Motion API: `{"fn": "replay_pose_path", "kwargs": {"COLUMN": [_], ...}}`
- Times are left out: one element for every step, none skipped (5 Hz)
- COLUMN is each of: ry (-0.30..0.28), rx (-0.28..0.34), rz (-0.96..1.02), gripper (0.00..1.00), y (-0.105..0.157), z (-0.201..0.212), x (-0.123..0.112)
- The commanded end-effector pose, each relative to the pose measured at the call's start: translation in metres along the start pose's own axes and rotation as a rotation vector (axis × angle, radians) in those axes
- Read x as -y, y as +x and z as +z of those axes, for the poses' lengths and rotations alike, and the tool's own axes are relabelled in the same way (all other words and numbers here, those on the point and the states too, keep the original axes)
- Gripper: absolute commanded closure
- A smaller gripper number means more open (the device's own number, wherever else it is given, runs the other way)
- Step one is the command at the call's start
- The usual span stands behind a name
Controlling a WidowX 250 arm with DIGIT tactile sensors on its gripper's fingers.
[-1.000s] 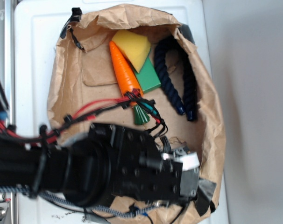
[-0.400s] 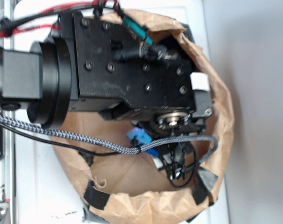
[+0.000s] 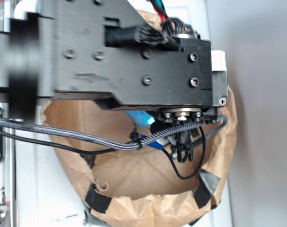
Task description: Grab the blue sponge.
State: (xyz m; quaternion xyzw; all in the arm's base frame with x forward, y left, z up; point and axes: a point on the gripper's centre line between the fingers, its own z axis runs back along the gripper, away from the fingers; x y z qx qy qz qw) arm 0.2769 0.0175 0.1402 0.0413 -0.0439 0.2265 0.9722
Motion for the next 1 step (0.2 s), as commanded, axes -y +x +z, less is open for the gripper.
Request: {"fn": "replay_pose_path", "kwargs": {"ry": [-0.044], "rx": [0.150], "rz": [-0.055], "gripper": [1.00], "y": [-0.0044], "z": [0.0231], "x": [-0.0118]}}
